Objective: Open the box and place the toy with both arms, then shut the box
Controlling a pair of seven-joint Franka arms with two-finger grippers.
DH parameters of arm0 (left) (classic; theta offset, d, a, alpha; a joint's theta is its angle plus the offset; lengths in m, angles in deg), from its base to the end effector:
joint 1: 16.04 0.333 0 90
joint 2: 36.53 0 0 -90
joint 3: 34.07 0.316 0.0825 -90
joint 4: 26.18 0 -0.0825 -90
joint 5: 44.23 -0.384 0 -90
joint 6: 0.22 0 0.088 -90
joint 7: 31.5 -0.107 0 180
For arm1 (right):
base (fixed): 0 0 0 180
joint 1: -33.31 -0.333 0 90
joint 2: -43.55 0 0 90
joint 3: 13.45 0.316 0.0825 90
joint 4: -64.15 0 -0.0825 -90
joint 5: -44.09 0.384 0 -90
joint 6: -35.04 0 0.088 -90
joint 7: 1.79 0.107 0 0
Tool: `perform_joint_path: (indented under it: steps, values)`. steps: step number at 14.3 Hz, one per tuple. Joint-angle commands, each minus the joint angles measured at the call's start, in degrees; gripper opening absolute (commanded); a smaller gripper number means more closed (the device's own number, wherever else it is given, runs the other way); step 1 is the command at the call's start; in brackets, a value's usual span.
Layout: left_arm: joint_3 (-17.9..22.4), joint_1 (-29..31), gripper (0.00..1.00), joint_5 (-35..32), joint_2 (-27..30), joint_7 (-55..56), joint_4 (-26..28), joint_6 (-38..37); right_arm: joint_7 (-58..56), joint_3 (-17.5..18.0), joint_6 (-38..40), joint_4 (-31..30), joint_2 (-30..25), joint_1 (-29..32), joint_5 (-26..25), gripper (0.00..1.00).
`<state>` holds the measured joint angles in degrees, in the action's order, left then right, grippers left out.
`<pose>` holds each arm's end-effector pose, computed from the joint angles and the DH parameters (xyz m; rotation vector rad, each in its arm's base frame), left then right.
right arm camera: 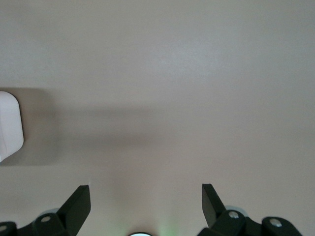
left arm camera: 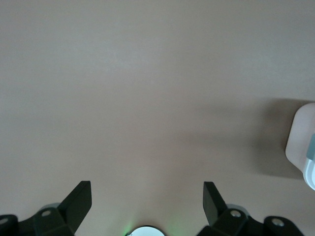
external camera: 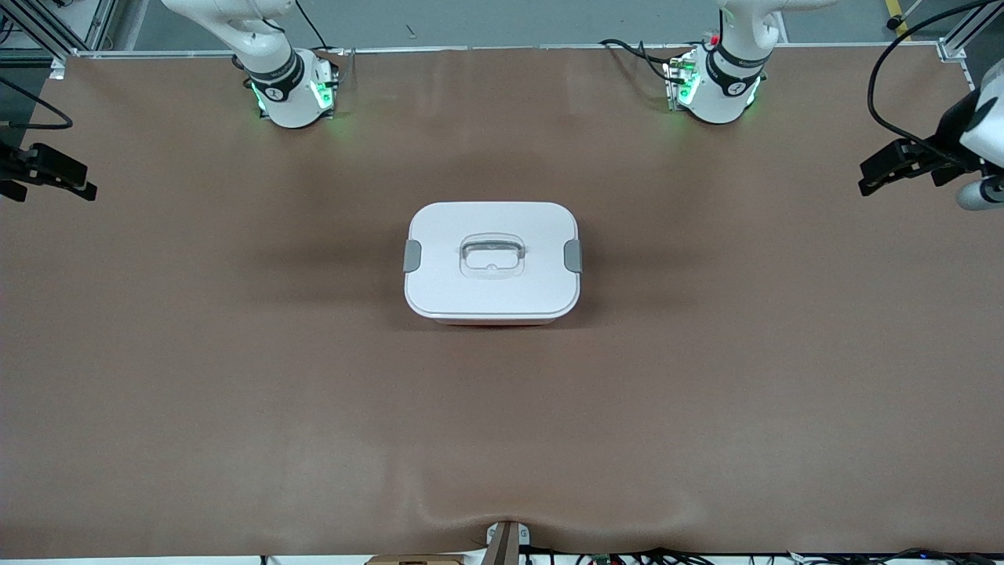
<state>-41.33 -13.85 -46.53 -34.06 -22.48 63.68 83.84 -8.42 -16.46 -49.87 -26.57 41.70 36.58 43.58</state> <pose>0.5286 -0.0439 0.6402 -3.0862 -0.1115 0.0810 0.5316 -0.0600 0.6287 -3.1391 -0.0090 0.1092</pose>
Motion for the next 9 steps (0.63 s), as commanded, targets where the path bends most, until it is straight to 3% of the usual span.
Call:
perform_joint_path:
  steps: [1, 9]
  values:
    - [-1.6, 1.1, 1.0, 0.9, 2.6, -1.0, 2.0, 0.3, -0.6, 0.4, 0.3, -0.3, -0.4, 0.6, -0.6, 1.0]
    - [-1.2, 1.2, 1.0, 3.0, 1.9, -0.2, 1.3, 0.2, -0.8, 0.4, -0.2, -0.5, -0.3, 0.4, -0.6, 1.0]
